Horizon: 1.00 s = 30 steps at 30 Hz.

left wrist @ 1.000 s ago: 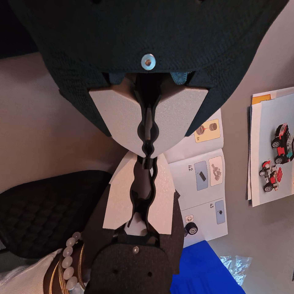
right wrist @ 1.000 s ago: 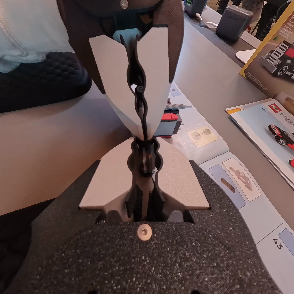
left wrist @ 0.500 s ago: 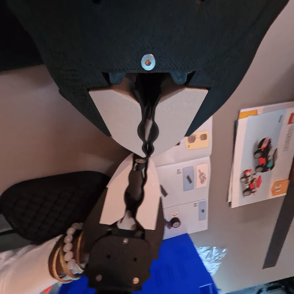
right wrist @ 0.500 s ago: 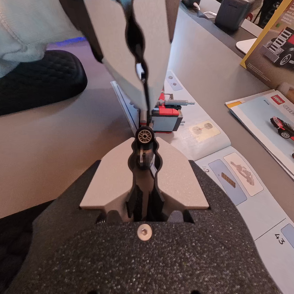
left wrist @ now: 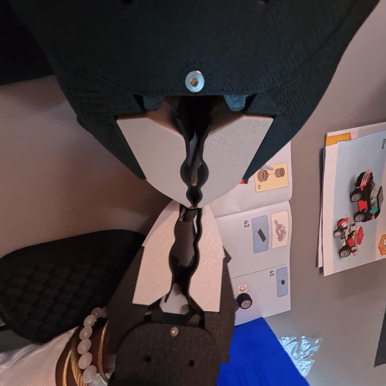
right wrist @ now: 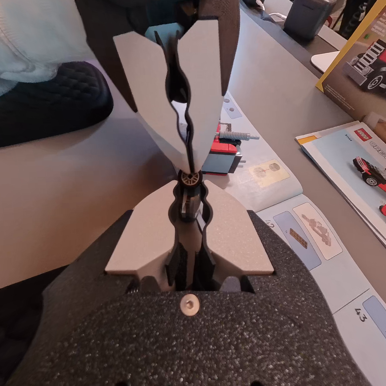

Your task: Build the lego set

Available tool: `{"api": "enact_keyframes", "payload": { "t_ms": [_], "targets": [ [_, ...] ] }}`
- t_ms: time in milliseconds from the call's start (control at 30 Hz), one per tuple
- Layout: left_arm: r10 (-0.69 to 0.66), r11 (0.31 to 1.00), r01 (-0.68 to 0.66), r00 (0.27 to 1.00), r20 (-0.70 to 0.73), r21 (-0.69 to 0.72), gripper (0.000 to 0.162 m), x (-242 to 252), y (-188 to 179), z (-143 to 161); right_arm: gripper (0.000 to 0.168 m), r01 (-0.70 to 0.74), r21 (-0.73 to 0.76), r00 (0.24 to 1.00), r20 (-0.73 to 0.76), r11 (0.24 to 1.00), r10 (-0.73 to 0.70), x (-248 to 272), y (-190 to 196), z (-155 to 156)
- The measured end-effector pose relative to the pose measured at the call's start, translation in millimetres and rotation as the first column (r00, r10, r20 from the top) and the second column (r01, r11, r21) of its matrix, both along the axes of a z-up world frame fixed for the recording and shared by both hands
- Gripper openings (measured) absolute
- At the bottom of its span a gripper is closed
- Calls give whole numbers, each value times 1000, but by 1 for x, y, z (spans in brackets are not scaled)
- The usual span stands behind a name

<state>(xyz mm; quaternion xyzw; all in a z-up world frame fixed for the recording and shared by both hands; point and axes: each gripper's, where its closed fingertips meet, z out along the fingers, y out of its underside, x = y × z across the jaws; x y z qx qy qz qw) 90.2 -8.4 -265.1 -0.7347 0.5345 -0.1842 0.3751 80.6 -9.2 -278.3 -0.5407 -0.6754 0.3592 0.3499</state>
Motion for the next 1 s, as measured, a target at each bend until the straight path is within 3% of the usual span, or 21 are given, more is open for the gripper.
{"api": "enact_keyframes", "payload": {
  "t_ms": [167,467,567,667,767,1000],
  "targets": [
    [26,999,-26,1000,3,-23,0,-14,-1,-5,3,7,4,1000,-14,1000,-7,1,2,2],
    [16,1000,-16,1000,-4,17,0,-11,0,-2,7,4,5,1000,-18,1000,-4,1,2,2],
    [25,999,-25,1000,-18,37,0,-12,1,-2,17,8,12,993,-115,1000,-7,2,3,16],
    [26,999,-25,1000,-14,32,0,-10,2,-2,6,-14,22,979,-203,1000,18,1,0,30],
    [32,999,-31,999,-23,37,0,-9,3,-2,5,-40,41,992,-119,998,45,-3,-5,15],
    [20,999,-20,1000,-15,27,0,-6,3,-3,0,-30,5,995,-98,1000,31,-2,-3,11]
  ]
}}
